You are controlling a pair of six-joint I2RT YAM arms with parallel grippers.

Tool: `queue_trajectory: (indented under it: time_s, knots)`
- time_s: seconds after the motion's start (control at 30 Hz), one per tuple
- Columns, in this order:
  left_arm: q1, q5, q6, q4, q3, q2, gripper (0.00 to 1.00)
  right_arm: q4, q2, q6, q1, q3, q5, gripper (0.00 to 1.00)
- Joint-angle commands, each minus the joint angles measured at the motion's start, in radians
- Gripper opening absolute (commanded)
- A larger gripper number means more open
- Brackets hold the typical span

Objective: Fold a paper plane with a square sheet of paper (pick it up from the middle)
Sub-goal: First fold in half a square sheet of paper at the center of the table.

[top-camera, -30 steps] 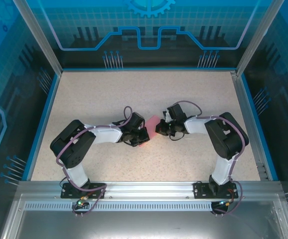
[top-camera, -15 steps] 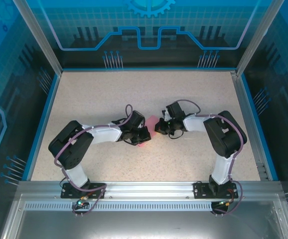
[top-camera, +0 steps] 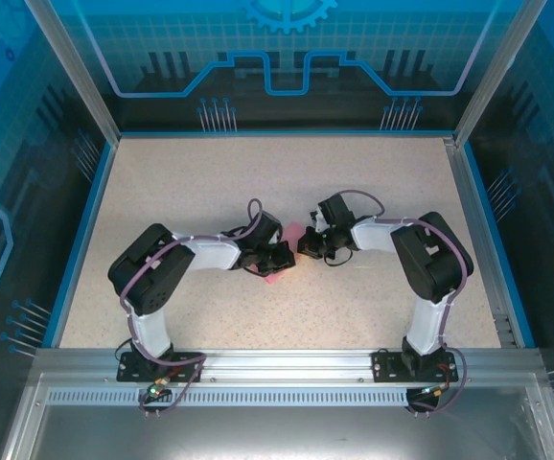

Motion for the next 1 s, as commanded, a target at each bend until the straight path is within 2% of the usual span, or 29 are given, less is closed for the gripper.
queue_trajectory:
  time_s: [0.0, 0.3, 0.97]
  knots:
    - [0.005, 0.002, 0.011, -0.027, -0.092, -0.002, 0.08, -0.138, 0.066, -0.023, -0.002, -0.006, 0.089, 0.03]
    - [0.003, 0.017, -0.025, 0.009, -0.241, -0.066, 0.08, -0.209, 0.112, -0.016, -0.003, 0.031, 0.137, 0.03]
    - [-0.007, 0.027, -0.015, -0.141, -0.392, -0.209, 0.08, -0.233, 0.139, -0.019, -0.003, 0.056, 0.154, 0.03]
